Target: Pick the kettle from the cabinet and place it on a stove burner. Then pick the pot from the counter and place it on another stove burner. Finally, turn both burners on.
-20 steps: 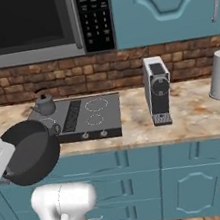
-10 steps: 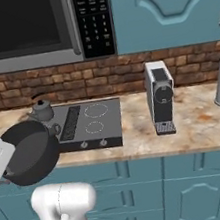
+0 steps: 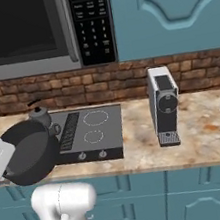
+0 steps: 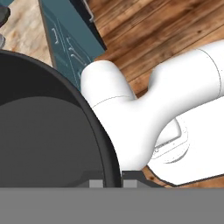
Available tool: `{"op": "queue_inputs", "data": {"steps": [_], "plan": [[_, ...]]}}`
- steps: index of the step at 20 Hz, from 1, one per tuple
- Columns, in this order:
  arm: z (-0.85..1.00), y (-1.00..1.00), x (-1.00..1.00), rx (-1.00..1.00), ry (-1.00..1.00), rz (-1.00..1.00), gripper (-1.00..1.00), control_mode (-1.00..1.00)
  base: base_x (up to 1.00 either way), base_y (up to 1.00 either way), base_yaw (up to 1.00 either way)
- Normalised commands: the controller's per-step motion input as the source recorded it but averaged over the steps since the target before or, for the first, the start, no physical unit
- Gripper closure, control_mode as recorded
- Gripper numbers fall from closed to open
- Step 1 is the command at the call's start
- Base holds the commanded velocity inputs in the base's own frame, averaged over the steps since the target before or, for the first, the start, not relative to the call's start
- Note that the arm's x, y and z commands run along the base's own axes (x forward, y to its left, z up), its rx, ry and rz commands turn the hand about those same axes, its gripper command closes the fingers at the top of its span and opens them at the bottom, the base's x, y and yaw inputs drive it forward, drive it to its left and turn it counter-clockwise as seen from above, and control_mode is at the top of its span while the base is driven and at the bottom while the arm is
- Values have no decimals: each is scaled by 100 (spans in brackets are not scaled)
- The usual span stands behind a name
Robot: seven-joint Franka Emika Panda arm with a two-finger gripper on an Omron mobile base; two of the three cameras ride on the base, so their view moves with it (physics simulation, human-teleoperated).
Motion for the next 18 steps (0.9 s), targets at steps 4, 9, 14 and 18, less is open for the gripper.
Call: {"op": "queue_inputs", "data": {"steps": [4,9,14,18], "plan": [[0,0,0,0,0,0,100,100,42,-20,3],[0,0,0,0,0,0,100,100,39,-20,4],[0,0,0,0,0,0,100,100,38,-19,3],[0,0,0,0,0,0,100,100,34,-19,3]]}}
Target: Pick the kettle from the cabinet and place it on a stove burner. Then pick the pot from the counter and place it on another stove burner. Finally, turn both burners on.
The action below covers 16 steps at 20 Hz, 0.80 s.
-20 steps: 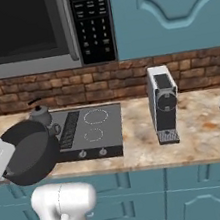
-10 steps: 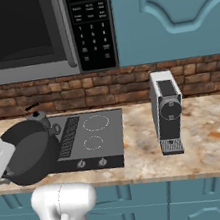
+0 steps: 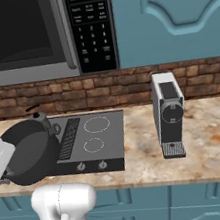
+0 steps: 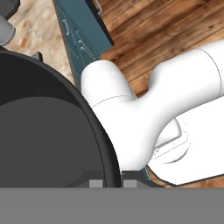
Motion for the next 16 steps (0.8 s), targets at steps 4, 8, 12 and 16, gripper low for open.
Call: {"op": "queue_inputs", "data": {"steps": [4,8,12,16], "plan": [[0,0,0,0,0,0,100,100,30,-18,3],[0,0,0,0,0,0,100,100,18,-8,1],[0,0,0,0,0,0,100,-100,6,0,0],[0,0,0,0,0,0,100,-100,0,0,0]]}}
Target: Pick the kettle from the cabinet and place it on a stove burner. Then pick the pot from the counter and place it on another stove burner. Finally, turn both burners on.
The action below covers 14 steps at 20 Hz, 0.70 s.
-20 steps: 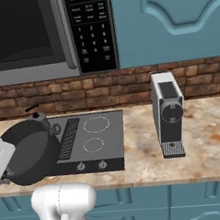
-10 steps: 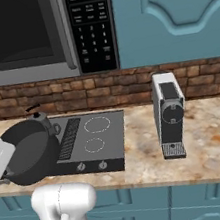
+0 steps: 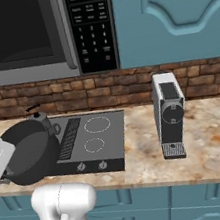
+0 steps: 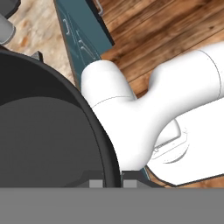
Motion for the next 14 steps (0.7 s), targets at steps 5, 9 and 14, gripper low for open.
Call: {"op": "queue_inputs", "data": {"steps": [5,9,14], "plan": [[0,0,0,0,0,0,100,-100,0,0,0],[-1,-3,5,0,0,0,100,-100,0,0,0],[0,-12,19,0,0,0,100,-100,0,0,0]]}}
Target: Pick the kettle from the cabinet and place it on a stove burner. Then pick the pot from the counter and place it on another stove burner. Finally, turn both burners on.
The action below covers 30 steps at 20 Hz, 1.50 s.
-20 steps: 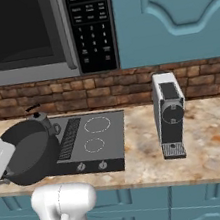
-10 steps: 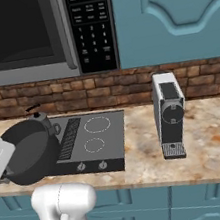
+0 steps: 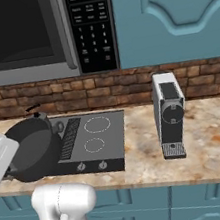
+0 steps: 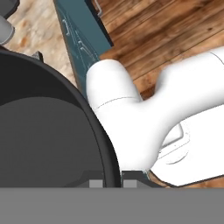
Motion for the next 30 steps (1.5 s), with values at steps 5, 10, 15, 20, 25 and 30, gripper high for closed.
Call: {"op": "queue_inputs", "data": {"steps": [5,10,15,20,25,30], "plan": [[0,-23,45,1,0,0,100,-100,0,0,0],[0,-23,39,1,0,0,100,-100,0,0,0],[0,-7,22,0,0,0,100,-100,0,0,0],[-8,-11,22,1,0,0,100,-100,0,0,0],[-15,-5,42,1,0,0,100,-100,0,0,0],[-13,-2,44,3,0,0,100,-100,0,0,0]]}}
